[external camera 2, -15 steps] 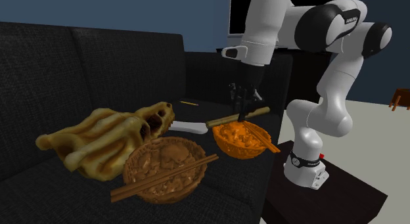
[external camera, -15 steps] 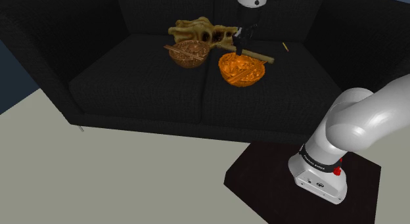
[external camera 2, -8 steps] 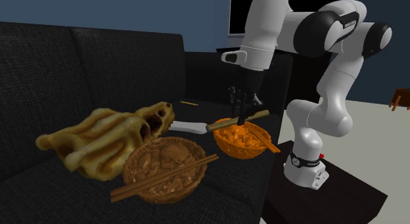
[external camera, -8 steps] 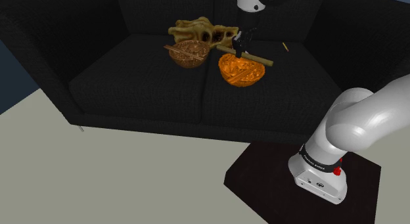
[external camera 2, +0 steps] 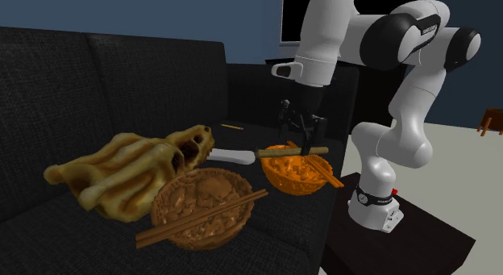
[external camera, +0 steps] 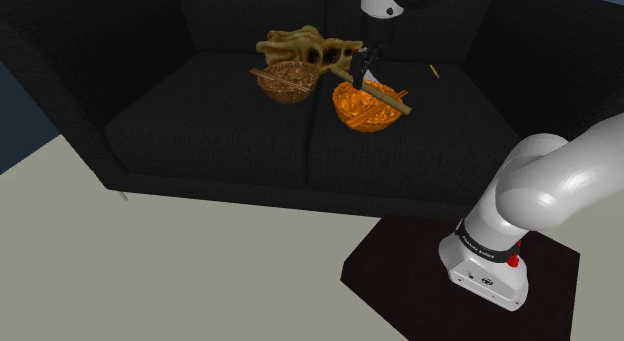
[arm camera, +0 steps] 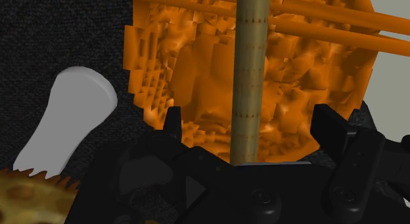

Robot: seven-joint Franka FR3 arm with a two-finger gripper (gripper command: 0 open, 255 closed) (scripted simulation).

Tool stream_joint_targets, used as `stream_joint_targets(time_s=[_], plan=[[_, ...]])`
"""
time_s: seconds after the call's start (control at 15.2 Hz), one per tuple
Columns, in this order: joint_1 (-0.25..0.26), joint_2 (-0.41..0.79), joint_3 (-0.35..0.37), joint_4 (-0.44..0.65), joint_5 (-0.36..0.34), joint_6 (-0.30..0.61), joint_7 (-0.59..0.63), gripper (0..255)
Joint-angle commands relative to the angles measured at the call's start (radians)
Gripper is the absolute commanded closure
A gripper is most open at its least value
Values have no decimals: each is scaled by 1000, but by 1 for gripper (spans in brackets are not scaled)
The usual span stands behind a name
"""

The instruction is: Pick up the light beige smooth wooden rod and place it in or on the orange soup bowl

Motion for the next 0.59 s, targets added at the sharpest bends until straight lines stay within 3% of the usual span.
stream_joint_targets(time_s=[0.0, 0.2, 0.53], plan=[[1, -2, 3, 31, 2, -34, -1, 0], [4, -1, 10, 125, 7, -127, -2, 0], [3, -1, 10, 125, 7, -127, -2, 0]])
